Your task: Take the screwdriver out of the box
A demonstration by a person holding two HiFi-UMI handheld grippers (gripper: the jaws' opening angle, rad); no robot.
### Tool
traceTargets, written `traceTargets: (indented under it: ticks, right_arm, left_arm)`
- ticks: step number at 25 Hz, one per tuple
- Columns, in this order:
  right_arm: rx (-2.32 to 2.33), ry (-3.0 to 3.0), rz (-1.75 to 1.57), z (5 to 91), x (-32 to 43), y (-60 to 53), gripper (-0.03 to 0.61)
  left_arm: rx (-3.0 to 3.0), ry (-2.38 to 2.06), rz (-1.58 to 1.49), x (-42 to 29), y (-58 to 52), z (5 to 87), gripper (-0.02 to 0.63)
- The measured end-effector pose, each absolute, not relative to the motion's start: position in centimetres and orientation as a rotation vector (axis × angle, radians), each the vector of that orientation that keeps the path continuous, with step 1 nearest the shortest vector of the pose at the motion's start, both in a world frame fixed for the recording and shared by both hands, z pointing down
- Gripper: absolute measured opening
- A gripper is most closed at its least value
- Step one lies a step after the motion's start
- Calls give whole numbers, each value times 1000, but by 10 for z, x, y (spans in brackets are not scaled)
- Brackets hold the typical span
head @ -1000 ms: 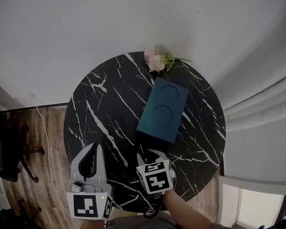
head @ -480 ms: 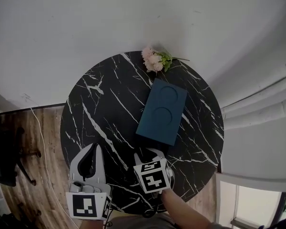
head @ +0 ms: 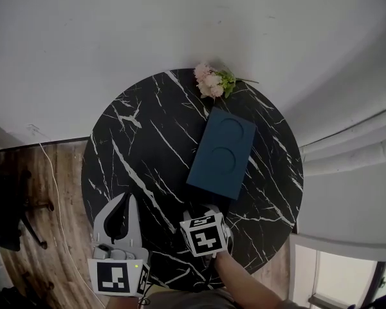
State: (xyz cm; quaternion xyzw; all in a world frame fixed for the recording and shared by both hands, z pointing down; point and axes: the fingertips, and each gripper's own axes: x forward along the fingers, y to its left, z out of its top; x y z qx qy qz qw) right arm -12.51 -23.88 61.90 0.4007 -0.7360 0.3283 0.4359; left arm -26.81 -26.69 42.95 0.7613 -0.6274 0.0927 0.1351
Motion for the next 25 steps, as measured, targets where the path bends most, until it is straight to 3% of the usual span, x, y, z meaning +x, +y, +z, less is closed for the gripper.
traceTargets:
  ticks: [5,15,25]
  right_arm:
    - [993,-1835,787,620,-125,-238,39]
    - [1131,-1949,724,589,-116,-247,35]
    - [1247,-2233,570,497,-112,-250,35]
  left_arm:
    - [2194,-1833,276,-273,-264,430,0]
    - [2211,-1844,279,-268,-256,421,0]
    - [2288,-1869,248,-235,-234,390,0]
